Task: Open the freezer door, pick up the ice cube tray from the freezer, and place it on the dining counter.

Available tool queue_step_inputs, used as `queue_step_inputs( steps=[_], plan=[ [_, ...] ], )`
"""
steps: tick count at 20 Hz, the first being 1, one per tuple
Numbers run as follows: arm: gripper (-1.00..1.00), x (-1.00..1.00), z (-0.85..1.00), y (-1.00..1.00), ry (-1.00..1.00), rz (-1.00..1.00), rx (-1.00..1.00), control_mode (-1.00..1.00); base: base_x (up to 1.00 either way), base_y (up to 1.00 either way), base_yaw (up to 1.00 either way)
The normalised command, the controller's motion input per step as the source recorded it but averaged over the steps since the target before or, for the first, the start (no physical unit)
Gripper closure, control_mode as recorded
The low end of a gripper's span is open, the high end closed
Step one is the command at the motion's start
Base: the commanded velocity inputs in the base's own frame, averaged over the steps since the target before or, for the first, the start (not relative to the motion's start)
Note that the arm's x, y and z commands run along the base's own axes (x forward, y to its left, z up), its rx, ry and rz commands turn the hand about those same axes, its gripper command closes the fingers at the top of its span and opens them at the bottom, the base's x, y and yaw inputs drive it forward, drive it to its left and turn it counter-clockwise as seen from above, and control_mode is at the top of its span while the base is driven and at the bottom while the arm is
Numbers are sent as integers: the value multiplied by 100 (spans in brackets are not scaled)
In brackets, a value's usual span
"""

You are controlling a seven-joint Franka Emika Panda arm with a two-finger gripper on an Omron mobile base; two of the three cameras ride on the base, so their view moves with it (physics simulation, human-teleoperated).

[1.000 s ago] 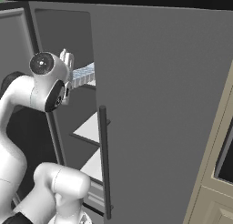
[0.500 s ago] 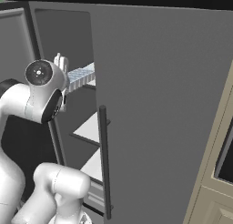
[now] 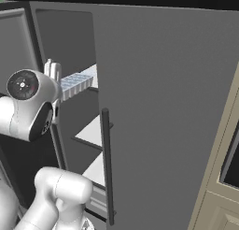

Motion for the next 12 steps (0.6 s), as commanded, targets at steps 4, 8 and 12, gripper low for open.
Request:
queue_step_inputs(
  steps=[4,8,12],
  plan=[
    [100,-43,28,0,0,0,0,-100,0,0,0],
    [100,-31,27,0,0,0,0,-100,0,0,0],
    [100,-28,20,0,0,0,0,-100,0,0,0]
  ],
)
